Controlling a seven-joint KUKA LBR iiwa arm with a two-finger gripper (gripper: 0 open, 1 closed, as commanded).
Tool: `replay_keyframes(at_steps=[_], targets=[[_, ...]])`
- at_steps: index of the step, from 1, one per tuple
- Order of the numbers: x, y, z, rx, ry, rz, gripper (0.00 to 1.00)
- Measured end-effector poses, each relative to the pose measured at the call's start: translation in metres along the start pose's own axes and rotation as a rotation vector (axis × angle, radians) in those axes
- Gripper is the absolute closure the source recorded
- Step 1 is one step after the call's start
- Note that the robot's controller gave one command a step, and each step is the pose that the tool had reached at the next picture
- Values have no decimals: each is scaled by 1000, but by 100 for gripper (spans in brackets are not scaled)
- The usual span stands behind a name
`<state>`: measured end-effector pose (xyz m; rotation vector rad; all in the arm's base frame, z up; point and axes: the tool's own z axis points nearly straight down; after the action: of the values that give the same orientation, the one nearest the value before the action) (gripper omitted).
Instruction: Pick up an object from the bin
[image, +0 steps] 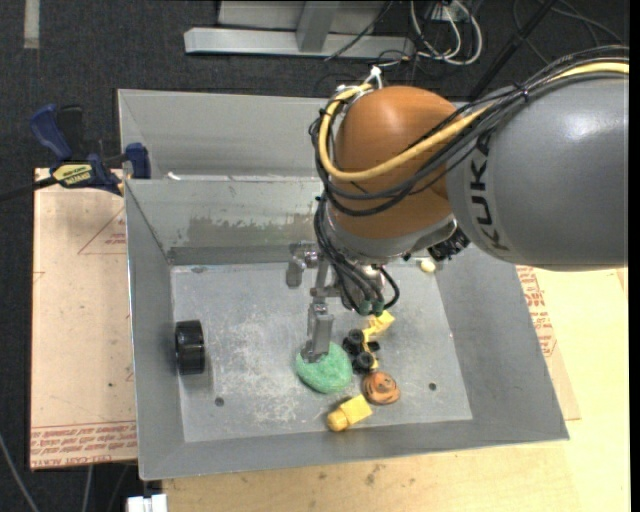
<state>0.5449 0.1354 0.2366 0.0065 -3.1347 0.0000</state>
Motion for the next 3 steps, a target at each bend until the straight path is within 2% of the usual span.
replay_keyframes(at_steps=[1, 2, 3], targets=[[-2, -1, -4, -1, -8, 3, 0], [4, -19, 39, -3, -15, -19, 0], [-12, -69, 80, -1, -7, -56, 0]])
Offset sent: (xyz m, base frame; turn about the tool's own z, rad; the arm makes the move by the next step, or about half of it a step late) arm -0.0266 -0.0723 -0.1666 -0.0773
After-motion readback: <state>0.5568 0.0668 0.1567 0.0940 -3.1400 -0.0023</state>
